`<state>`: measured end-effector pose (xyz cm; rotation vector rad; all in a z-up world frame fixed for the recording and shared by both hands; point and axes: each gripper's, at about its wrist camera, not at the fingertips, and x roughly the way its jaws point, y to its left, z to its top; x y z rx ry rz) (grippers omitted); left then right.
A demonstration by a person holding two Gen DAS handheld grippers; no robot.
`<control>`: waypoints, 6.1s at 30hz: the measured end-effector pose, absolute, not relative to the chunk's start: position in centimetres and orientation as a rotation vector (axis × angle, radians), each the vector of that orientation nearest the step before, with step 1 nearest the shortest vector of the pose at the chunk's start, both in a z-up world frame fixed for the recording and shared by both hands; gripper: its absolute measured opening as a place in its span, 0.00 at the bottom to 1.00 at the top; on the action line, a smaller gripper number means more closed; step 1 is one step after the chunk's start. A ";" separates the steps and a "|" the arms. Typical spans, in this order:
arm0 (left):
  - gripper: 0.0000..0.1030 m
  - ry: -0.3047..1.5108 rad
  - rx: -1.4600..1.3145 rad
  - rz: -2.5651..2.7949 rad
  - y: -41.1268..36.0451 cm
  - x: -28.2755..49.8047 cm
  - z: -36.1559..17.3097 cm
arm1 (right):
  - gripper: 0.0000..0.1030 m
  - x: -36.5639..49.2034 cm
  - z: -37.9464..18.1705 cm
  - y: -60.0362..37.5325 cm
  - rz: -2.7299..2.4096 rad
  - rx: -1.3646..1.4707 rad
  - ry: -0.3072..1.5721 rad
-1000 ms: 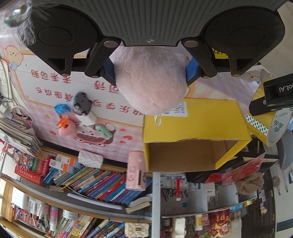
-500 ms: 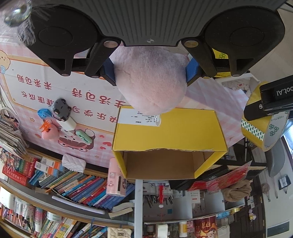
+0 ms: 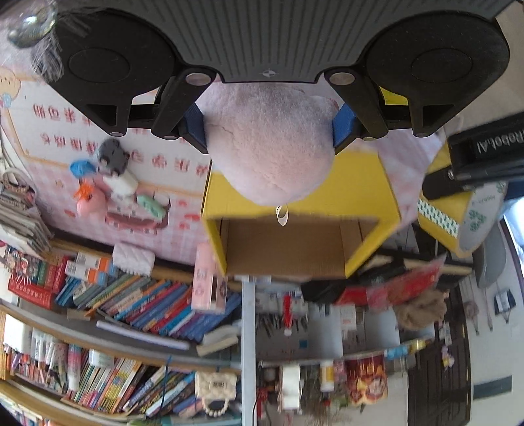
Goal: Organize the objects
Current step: 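Carry the tape roll and the pig toward the yellow cardboard box, then release the tape roll into the box with the left tool while the right tool holds the pig, then lower the pig into the box and open the right tool, then withdraw both tools from the box toward the toys on the mat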
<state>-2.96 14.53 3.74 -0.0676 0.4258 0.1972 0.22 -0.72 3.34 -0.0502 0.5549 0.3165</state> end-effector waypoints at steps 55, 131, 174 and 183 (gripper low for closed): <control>0.85 0.682 0.007 0.274 12.2 19.4 -0.4 | 0.71 22.5 -1.4 2.4 0.718 -0.432 0.656; 0.96 0.610 -0.077 0.293 13.6 1.9 0.6 | 0.90 7.5 0.7 -2.7 0.273 -0.181 0.600; 0.96 0.709 0.081 -0.066 5.0 -1.1 -1.7 | 0.92 -2.4 -1.1 -11.6 -0.052 -0.072 0.709; 0.96 0.704 0.094 -0.114 2.9 0.5 -1.7 | 0.92 -1.6 -1.1 -13.5 -0.097 -0.069 0.717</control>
